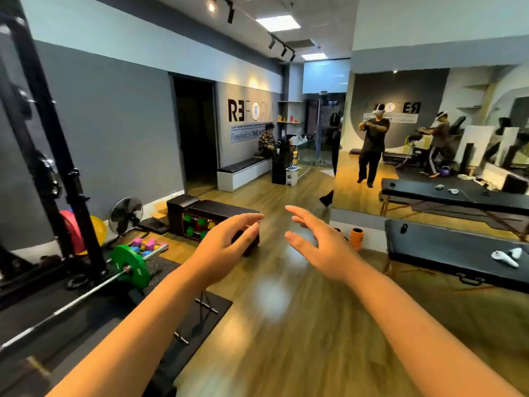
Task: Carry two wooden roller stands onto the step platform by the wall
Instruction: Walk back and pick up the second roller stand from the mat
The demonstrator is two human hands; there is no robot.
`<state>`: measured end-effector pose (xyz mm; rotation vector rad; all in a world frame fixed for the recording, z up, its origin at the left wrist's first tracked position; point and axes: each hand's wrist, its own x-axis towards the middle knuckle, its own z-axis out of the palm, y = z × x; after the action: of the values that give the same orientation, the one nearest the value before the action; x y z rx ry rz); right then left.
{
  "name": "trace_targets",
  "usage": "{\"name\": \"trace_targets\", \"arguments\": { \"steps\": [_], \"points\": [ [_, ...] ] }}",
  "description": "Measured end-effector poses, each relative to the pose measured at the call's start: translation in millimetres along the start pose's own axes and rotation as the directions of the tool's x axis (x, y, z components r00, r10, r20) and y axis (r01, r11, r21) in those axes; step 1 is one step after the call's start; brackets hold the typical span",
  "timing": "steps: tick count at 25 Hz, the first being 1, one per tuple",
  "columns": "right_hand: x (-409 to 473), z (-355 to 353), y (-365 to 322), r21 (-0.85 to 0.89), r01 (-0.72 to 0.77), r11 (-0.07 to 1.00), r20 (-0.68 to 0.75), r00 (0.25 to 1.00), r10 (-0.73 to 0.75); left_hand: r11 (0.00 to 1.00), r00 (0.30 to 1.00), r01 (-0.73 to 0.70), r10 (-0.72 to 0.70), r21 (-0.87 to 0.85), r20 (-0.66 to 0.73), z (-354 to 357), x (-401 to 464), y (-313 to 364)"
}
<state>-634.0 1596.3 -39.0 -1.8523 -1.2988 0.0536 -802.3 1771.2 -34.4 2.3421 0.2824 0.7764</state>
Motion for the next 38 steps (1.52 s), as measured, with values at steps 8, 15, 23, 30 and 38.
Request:
{"name": "trace_targets", "arguments": {
  "steps": [8, 15, 23, 30, 38],
  "points": [
    [190.7, 35.5, 121.2, 0.107, 0.087, 0.990, 0.089, 0.991, -0.096, 0.991, 0.989, 0.121, -0.116, 0.053, -0.088, 19.4, 152.1, -113.1],
    [353.8, 51.6, 202.2, 0.051, 0.168, 0.984, 0.114, 0.978, -0.173, 0.985, 0.978, 0.171, -0.167, 0.026, -0.128, 16.7, 309.8, -225.4],
    [523.0, 106.0, 292.0, 0.141, 0.259, 0.955, 0.231, 0.930, -0.286, 0.953, 0.936, 0.292, -0.269, 0.074, -0.227, 34.2, 420.7, -348.0],
    [663.9, 162.6, 373.5, 0.295, 0.321, 0.900, 0.395, 0.817, -0.421, 0.875, 0.823, 0.475, -0.401, 0.099, -0.403, 60.2, 488.0, -430.2],
    [749.2, 280.6, 445.0, 0.481, 0.243, 0.843, 0.493, 0.720, -0.489, 0.767, 0.692, 0.639, -0.545, 0.051, -0.474, 85.8, 507.8, -539.8]
  ]
}}
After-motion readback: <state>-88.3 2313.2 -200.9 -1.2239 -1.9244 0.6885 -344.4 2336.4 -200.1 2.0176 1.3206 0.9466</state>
